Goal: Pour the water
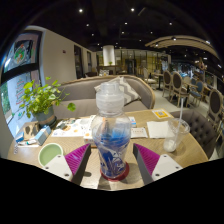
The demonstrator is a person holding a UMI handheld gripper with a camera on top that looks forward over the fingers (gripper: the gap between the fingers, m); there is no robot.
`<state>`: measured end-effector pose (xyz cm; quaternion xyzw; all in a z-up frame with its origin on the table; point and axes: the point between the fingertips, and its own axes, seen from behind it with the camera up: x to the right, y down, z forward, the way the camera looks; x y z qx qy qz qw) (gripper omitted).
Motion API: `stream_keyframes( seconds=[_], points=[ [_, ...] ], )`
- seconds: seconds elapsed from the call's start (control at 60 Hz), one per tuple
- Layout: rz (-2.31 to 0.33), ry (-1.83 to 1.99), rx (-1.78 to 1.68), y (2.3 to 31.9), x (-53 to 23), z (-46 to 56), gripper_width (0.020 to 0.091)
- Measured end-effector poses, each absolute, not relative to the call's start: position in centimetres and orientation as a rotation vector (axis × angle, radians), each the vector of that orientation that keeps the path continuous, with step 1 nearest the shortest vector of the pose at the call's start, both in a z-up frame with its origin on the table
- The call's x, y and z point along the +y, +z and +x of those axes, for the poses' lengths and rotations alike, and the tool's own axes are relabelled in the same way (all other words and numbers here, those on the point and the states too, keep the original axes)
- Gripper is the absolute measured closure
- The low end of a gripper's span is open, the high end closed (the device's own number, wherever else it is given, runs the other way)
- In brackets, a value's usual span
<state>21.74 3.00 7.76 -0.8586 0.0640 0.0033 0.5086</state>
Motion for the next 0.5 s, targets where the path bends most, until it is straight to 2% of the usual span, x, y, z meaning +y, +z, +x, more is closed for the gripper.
stream_keyframes(
  seconds=[0.033,0.083,0.5],
  points=[
    [-2.093,-0.004,0.168,8.1,2.2,21.9,0.027],
    [-2.115,-0.019,0.183,9.0,0.8,21.8,0.0248],
    [-2.201,-0.111,0.188,20.0,-16.2,15.1,0.025]
  ],
)
